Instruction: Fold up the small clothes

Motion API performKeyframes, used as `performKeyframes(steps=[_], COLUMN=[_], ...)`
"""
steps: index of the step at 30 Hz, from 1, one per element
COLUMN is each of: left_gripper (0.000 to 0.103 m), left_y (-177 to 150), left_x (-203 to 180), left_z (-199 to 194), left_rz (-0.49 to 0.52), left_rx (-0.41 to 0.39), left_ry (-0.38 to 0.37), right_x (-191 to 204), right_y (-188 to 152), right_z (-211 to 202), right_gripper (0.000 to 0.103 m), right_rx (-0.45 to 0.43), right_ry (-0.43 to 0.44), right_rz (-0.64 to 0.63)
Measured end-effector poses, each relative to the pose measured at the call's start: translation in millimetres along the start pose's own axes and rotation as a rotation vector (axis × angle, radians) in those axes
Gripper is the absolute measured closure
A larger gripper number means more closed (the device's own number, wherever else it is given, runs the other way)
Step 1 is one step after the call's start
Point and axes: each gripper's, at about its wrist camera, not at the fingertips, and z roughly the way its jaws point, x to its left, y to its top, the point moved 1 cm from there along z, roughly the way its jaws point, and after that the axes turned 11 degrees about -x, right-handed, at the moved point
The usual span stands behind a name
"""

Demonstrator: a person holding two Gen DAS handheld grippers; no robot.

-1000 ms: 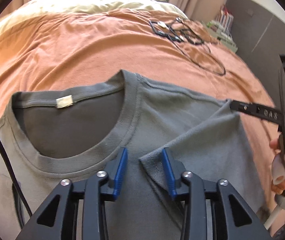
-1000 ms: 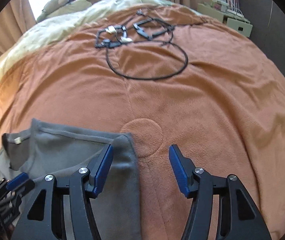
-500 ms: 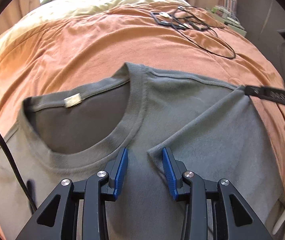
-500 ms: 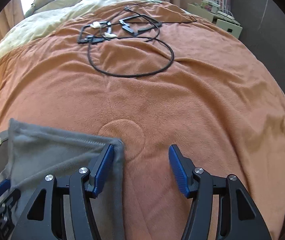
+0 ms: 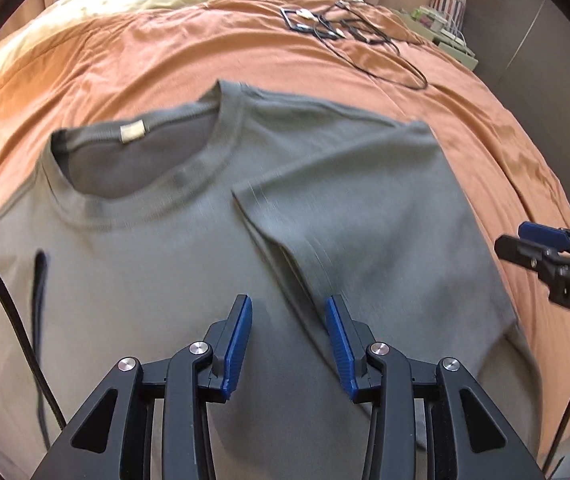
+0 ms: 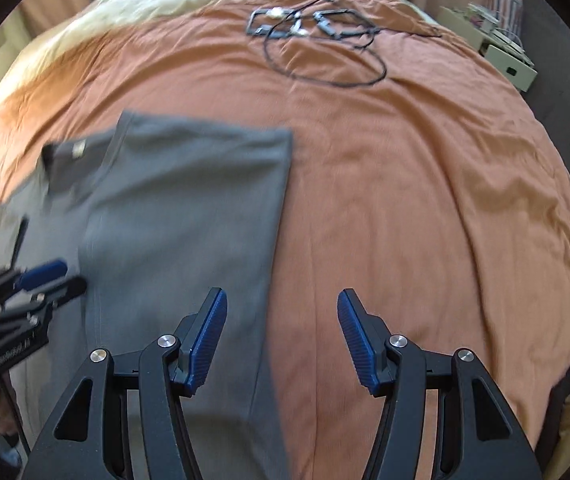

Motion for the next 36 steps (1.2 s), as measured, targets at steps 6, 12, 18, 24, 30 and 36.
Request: performKeyframes(steps=[6, 12, 18, 24, 30, 36], left_gripper=[0.062, 0.062, 0.062, 0.067, 0.067, 0.067], left_y=[-21.0, -34.6, -43.5, -49.2, -53.9, -55.6], left_x=[-19.0, -32.0, -47.4, -59.3, -71.1, -69.5], left_z=[-13.3, -20.3, -19.9, -18.2, -18.6, -24.0], left_rz=[0.013, 0.009, 0.024, 0.030, 0.057, 0.075], left_rx=[0.008, 0.018, 0.026, 0.030, 0.035, 0.054], left_ry=[-0.009, -0.016, -0.021, -0.042, -0.045, -0.078], right_x=[-2.4, 6.6, 13.7, -12.6, -28.8, -32.5], right_y=[-26.4, -54.2, -61.3, -65.8, -70.9, -58.2], right_z=[-29.8, -41.2, -30.5, -30.3, -30.1, -56.6], right_gripper=[0.047, 0.047, 0.047, 0.047, 0.047, 0.047], right_rx=[0.001, 0.023, 0.003, -0.008, 0.011, 0.009], right_ry=[0.003, 0.016, -0.062, -0.092, -0.078, -0.017], right_rz=[-0.036, -0.104, -0.132, -0.011, 0.058, 0.071])
